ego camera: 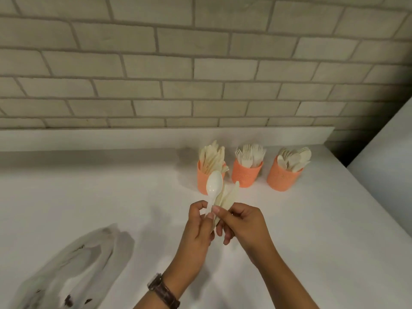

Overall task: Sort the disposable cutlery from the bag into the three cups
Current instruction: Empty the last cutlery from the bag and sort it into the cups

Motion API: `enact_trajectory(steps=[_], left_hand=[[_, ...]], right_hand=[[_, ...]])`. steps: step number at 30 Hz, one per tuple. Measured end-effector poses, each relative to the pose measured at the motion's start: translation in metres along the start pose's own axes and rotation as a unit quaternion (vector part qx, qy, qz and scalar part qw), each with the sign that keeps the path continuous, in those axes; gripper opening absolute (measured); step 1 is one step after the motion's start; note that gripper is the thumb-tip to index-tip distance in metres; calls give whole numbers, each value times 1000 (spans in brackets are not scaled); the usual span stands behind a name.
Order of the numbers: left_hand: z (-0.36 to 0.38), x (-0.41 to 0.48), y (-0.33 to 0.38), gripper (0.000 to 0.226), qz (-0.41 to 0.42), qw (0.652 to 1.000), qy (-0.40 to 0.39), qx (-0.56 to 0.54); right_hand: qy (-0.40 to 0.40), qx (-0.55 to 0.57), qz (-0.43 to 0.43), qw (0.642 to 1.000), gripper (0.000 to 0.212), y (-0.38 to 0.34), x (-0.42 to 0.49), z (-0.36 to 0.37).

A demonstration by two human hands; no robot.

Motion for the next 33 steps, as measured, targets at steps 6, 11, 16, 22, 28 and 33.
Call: enact_trajectory(steps=[6, 11, 16, 22, 28, 33], left_hand=[[70, 21, 5, 9, 26, 999, -25, 6], [109, 36, -2, 11, -6, 999, -6, -36], [98, 43, 1, 14, -46, 996, 66, -38], [16, 43, 3, 11, -44, 970, 241, -13], [-39, 36, -3, 8, -56, 956, 287, -37], [-55, 30, -10, 8, -56, 958, 273, -62]], right_hand=[[-8, -5, 4, 1000, 21, 4, 21, -68], [-13, -8, 10, 1000, 19, 14, 44, -107], [-36, -11, 5, 999, 20, 9, 65, -109], [-5, 5, -79, 997, 28, -48, 116, -85], [55, 13, -191, 980, 26, -100, 155, -47], [87, -153, -272, 946, 39, -89, 179, -4]])
Point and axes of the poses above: each hand's wrist, its own x-axis towards the middle knuckle, its own z-axis out of the palm, y = z × x, the point moved 9 cm from there along x, towards the middle knuckle, and after that the axes turned 3 degrees about y, right-handed, at the moved point
